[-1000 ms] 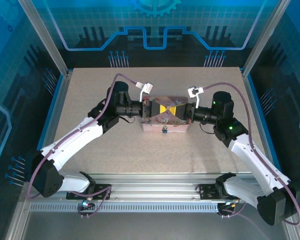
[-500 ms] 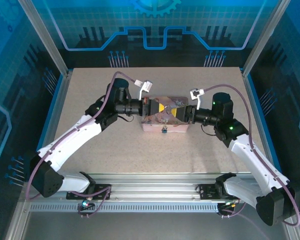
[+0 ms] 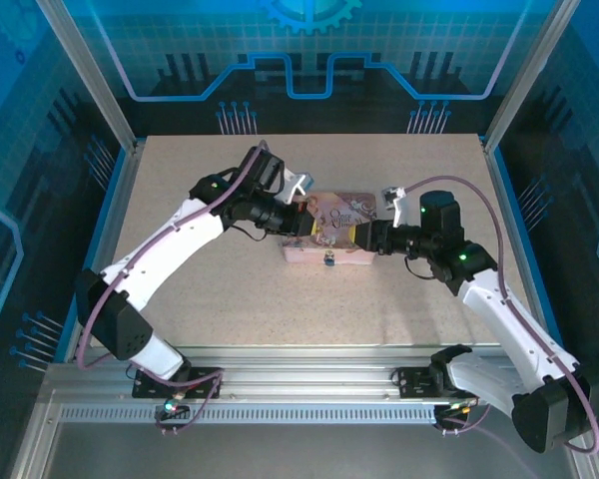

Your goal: Unlock the padlock with the key

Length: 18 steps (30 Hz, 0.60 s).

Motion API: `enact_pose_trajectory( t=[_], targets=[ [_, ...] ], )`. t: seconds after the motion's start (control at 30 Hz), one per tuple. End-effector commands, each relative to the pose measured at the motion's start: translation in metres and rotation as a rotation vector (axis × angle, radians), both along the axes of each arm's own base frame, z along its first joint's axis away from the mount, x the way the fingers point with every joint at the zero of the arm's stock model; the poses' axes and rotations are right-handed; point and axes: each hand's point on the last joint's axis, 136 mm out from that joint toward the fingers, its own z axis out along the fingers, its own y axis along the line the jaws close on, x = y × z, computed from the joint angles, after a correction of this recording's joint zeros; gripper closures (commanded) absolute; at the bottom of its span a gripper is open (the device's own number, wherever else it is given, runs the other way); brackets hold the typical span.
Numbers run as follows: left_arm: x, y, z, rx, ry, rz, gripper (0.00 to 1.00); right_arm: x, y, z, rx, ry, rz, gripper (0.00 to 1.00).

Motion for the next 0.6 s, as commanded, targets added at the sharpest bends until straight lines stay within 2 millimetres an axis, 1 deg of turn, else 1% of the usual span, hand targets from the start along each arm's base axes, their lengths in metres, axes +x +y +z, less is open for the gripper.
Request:
enact_pose_trajectory(
  t=[0.0, 0.07, 0.13, 0.3, 0.43, 0.57],
  targets=[
    [-0.020, 0.001, 0.002, 0.033, 0.019, -0.064, 1.00, -0.007, 0.019, 0.000, -0.019, -0.039, 0.070, 0.56],
    [-0.023, -0.002, 0.005, 0.027, 0.017, -0.074, 1.00, -0.009, 0.031, 0.010, -0.031, -0.079, 0.096, 0.53],
    [-0.026, -0.004, 0.008, 0.020, 0.008, -0.084, 1.00, -0.007, 0.038, 0.012, -0.047, -0.093, 0.102, 0.51],
    [-0.031, -0.006, 0.011, 0.021, 0.001, -0.101, 1.00, -0.005, 0.049, 0.016, -0.046, -0.094, 0.127, 0.51],
    [-0.032, -0.006, 0.012, 0.021, -0.007, -0.101, 1.00, -0.006, 0.058, 0.010, -0.079, -0.089, 0.149, 0.51],
    [-0.033, -0.005, 0.013, 0.015, -0.013, -0.101, 1.00, -0.004, 0.058, 0.002, -0.105, -0.074, 0.138, 0.52]
  ],
)
